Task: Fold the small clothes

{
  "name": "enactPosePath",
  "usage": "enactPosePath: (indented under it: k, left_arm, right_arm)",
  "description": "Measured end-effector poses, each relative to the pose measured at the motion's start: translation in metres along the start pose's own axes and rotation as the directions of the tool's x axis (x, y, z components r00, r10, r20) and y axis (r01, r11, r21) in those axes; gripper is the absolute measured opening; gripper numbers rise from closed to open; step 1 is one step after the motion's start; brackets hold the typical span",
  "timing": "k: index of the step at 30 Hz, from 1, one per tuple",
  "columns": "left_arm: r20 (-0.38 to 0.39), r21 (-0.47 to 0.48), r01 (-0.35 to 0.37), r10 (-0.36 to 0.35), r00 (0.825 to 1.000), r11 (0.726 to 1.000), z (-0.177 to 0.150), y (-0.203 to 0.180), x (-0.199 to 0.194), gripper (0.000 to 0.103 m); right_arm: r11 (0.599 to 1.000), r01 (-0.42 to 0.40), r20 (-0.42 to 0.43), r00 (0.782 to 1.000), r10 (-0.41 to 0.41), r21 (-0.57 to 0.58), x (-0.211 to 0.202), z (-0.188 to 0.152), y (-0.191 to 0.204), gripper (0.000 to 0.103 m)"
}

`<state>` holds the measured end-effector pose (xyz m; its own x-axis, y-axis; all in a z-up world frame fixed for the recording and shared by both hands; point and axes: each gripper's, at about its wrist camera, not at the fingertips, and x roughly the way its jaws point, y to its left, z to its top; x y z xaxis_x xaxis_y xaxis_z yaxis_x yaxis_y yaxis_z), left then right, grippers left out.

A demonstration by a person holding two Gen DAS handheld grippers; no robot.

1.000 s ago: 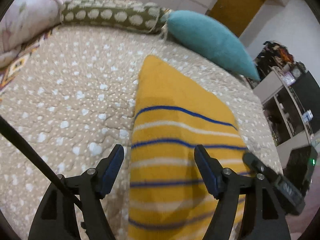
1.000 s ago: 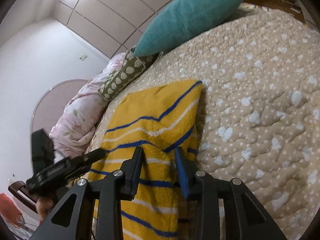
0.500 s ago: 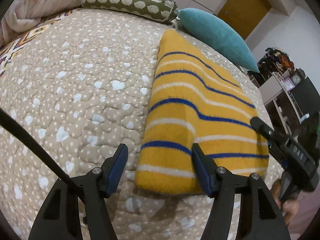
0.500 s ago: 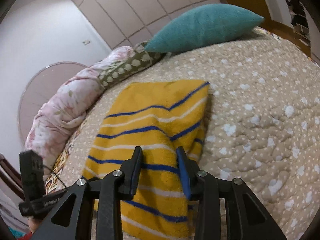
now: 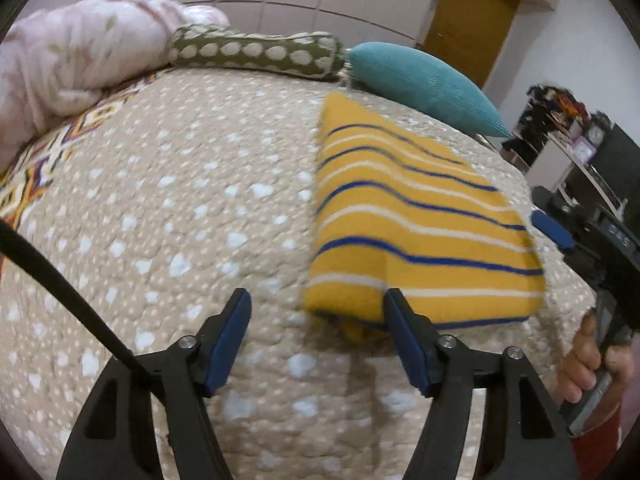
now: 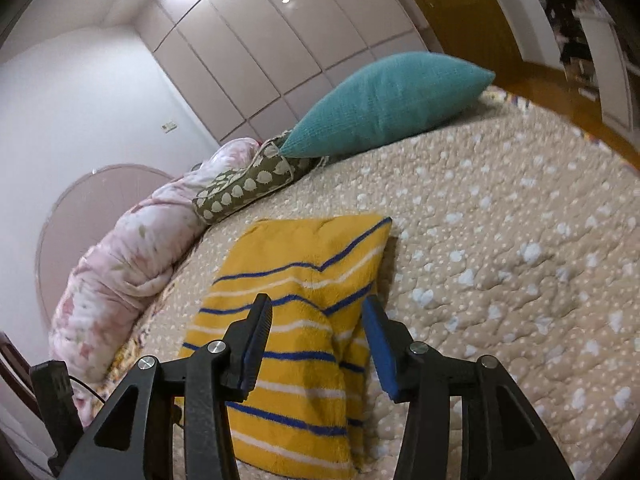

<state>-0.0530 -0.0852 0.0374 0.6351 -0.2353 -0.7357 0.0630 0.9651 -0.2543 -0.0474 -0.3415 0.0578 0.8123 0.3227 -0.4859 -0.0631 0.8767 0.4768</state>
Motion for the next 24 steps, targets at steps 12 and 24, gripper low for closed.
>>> enactPosePath:
  k: [12, 24]
  left_arm:
    - [0.104, 0.041, -0.005, 0.0, 0.995, 0.999, -0.008, 0.035, -0.025, 0.075]
    - [0.115, -0.088, -0.124, 0.134, 0.984, 0.988, -0.007, 0.103, -0.034, 0.076]
  right_arm:
    - [0.994, 0.043, -0.169, 0.984, -0.06, -0.104, 0.072, 0.015, 0.038, 0.051]
    - [0.933, 0.196, -0.14, 0.959, -0.247, -0.303, 0.066, 0.017, 0.103, 0.07]
